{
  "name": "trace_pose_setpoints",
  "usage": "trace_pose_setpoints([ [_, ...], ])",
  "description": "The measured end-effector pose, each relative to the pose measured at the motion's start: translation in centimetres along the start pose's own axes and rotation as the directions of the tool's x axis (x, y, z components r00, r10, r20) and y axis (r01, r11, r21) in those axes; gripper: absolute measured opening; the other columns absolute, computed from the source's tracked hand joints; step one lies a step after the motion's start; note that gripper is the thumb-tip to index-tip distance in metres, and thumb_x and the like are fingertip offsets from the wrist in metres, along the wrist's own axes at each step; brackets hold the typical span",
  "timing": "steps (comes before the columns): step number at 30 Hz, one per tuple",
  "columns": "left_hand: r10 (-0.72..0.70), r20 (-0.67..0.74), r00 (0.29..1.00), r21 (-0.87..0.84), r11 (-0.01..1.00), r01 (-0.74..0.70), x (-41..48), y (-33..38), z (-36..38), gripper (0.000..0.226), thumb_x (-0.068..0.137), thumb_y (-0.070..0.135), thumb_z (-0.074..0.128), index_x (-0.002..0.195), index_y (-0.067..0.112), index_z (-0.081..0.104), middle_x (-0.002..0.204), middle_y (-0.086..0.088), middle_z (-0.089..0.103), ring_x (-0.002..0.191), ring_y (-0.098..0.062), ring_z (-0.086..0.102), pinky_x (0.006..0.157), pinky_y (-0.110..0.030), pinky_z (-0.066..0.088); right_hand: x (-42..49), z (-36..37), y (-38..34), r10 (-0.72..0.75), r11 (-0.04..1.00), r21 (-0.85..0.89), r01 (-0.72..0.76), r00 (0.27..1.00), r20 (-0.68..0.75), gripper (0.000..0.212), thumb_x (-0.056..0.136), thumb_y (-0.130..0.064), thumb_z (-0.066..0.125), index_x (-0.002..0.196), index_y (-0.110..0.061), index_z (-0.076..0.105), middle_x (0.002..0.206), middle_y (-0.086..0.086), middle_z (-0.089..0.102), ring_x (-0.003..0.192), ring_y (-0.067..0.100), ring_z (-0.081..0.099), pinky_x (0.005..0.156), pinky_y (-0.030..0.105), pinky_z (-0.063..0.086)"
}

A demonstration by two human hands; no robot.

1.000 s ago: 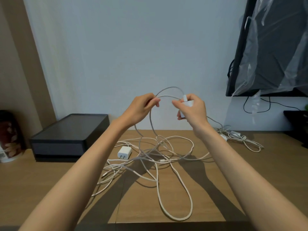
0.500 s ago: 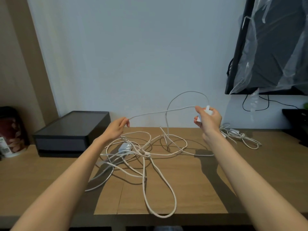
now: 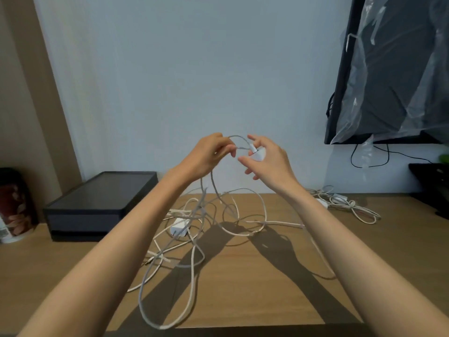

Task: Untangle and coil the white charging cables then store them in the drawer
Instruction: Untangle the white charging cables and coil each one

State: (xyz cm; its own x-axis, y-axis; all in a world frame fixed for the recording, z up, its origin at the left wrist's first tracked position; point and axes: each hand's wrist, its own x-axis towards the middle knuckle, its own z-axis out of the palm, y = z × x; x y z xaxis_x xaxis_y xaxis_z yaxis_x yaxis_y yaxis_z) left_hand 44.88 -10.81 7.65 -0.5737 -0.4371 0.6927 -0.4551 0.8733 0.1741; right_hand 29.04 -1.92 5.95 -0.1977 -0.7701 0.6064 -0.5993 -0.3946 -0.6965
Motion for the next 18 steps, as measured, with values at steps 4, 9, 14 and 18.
trace_pose_setpoints([
  [4,-0.06,-0.013,0.998,-0.038,0.997,0.06,-0.6,0.4,0.6,0.023,0.098,0.02,0.047,0.085,0.012,0.065,0.074,0.005,0.049,0.067,-0.004,0.043,0.065,-0.01,0.034,0.1,0.4,0.0,0.041,0.999,-0.018,-0.041,0.999,-0.019,0.022,0.082,-0.023,0.07,0.081,-0.013,0.05,0.081,0.002,0.062,0.055,0.015,0.059,0.046,0.022,0.05],
  [9,-0.221,0.028,0.975,-0.213,0.951,0.222,-3.6,-1.2,1.3,0.027,0.1,0.021,0.043,0.085,0.013,0.063,0.059,0.007,0.04,0.052,-0.001,0.039,0.055,-0.015,0.031,0.1,-0.2,0.6,0.153,0.97,0.218,-0.111,0.971,-0.183,0.019,0.083,-0.017,0.07,0.084,-0.01,0.052,0.076,0.0,0.06,0.051,0.014,0.054,0.048,0.024,0.05],
  [14,-0.321,0.148,0.936,-0.247,0.904,0.349,-6.2,-4.3,1.9,0.031,0.101,0.022,0.041,0.082,0.012,0.064,0.06,-0.002,0.046,0.05,-0.003,0.038,0.054,-0.018,0.031,0.1,-0.5,2.2,0.319,0.905,0.371,-0.208,0.91,-0.265,0.02,0.083,-0.017,0.071,0.078,-0.015,0.051,0.07,0.006,0.056,0.047,0.012,0.052,0.05,0.024,0.052],
  [18,-0.352,0.173,0.92,-0.228,0.894,0.385,-6.5,-5.4,1.9,0.029,0.1,0.022,0.043,0.083,0.012,0.064,0.073,-0.011,0.058,0.066,-0.015,0.047,0.064,-0.025,0.039,-0.1,-0.3,3.1,0.436,0.84,0.484,-0.245,0.835,-0.335,0.021,0.084,-0.016,0.07,0.078,-0.017,0.051,0.071,0.006,0.055,0.049,0.013,0.051,0.052,0.025,0.054],
])
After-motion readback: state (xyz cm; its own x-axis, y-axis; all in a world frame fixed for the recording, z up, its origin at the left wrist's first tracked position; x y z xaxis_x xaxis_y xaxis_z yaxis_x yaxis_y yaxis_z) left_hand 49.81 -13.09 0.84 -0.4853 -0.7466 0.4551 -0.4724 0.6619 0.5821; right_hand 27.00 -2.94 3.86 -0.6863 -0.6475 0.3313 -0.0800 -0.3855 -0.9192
